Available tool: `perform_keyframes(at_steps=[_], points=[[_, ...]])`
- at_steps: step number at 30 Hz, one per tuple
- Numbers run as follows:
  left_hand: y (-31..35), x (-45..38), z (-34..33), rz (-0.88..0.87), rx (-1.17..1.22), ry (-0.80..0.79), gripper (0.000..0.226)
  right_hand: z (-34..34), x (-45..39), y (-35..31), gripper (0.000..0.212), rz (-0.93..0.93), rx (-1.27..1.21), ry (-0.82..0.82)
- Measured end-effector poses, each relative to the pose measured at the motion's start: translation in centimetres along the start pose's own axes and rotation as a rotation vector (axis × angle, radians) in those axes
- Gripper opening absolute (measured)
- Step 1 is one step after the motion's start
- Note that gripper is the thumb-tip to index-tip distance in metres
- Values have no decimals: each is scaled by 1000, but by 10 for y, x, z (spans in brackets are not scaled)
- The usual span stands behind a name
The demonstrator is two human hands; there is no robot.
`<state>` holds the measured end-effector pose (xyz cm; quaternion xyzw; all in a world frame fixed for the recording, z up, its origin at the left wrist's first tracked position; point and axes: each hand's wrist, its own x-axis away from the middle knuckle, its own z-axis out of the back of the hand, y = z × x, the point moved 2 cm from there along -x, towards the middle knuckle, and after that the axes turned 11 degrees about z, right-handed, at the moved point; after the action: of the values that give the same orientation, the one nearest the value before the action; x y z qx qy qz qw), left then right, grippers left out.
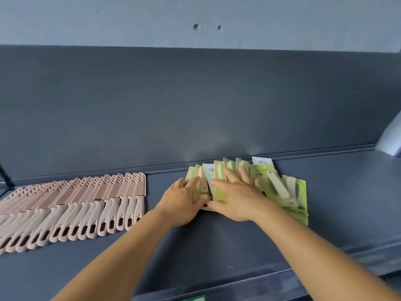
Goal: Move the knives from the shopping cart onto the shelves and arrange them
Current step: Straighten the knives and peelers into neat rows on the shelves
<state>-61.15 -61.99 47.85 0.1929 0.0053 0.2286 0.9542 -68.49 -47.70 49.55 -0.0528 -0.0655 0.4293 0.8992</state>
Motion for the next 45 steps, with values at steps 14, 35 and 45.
perform_keyframes(at_steps=[14, 35, 45], points=[[91, -17, -38, -62, 55, 23, 55, 18, 22, 88, 60, -22, -38, 51], [141, -33, -61, -170, 216, 56, 36, 26, 24, 125, 59, 94, -5, 109], [108, -7, -48, -106, -284, -27, 55, 13, 13, 98, 45, 209, -148, 88]])
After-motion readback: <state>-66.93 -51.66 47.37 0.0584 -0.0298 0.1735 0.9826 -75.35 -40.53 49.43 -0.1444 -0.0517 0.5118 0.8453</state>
